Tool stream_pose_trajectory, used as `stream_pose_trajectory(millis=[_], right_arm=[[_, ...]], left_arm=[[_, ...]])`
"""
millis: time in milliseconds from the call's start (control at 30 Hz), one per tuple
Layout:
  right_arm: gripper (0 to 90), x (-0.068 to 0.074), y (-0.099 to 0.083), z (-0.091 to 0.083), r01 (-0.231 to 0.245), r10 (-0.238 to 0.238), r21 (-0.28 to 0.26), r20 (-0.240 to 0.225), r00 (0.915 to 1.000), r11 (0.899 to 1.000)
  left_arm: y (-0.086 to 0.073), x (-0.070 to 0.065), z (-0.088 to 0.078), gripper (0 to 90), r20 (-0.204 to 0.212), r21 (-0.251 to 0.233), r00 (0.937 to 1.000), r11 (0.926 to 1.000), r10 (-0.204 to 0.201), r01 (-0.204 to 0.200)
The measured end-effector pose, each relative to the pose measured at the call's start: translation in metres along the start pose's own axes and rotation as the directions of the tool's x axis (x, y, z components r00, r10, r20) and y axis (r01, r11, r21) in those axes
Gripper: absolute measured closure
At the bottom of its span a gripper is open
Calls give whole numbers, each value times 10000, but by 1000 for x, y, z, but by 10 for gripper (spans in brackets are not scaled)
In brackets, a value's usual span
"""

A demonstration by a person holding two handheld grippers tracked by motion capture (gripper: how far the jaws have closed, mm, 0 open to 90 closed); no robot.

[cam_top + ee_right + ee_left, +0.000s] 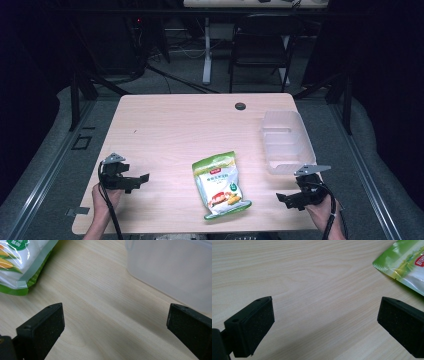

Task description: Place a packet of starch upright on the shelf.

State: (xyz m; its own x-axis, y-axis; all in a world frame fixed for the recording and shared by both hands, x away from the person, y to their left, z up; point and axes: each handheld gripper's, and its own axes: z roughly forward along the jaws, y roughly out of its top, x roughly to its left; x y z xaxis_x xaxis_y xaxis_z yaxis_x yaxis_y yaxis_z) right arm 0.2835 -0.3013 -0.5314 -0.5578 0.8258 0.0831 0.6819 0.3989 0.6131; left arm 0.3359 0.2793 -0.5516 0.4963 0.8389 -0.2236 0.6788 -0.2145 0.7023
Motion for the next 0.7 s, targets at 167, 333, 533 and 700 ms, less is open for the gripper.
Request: stream_pose_trajectory(millis=[167,333,533,700], right_arm=[[13,2,2,-1,98,-98,-76,0,10000,9999],[13,9,7,-3,239,-242,-152,-183,9995,9996],[13,19,16,-2,523,-529,-161,-414,9977,9985],[13,22,22,-1,493,-507,-235,-637,9967,9985]], left_arm=[[0,1,1,8,54,145,10000,9999,-10,9],[0,1,2,9,37,99,10000,9999,-39,39],[0,1,2,10,68,116,10000,9999,8,-9],[0,2,2,10,95,97,9999,9999,-31,30]])
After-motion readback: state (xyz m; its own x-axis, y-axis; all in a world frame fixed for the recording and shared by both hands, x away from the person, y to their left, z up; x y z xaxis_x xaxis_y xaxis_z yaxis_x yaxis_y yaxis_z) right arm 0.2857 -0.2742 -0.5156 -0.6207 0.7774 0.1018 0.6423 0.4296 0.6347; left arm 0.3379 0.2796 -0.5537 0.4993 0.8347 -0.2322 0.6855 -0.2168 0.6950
